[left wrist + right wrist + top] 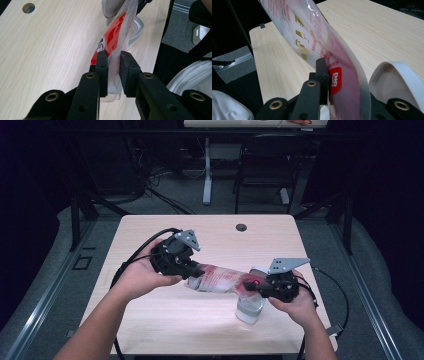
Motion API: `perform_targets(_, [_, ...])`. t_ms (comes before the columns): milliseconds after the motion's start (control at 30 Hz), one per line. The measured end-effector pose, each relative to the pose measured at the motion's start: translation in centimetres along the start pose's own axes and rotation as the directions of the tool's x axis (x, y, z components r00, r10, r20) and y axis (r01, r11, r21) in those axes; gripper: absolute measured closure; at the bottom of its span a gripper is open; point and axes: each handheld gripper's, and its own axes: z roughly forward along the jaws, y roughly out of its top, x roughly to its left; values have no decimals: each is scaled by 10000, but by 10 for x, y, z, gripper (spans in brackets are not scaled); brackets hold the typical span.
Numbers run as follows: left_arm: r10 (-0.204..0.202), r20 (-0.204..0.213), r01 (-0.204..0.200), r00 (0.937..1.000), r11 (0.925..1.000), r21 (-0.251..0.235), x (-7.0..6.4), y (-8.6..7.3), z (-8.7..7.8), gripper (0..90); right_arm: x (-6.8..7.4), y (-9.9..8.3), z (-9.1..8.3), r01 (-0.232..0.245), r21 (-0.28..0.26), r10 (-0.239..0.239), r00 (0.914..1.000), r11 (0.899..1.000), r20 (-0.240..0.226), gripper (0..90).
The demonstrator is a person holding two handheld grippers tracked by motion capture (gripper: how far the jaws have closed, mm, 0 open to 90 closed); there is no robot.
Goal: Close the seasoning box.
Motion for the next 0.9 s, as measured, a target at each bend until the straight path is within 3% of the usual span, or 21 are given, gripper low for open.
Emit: perform_targets(900, [56, 8, -56, 10000, 10000, 26, -1, 4, -1, 784, 0, 0, -1, 12, 35, -12, 10000, 10000, 31, 860])
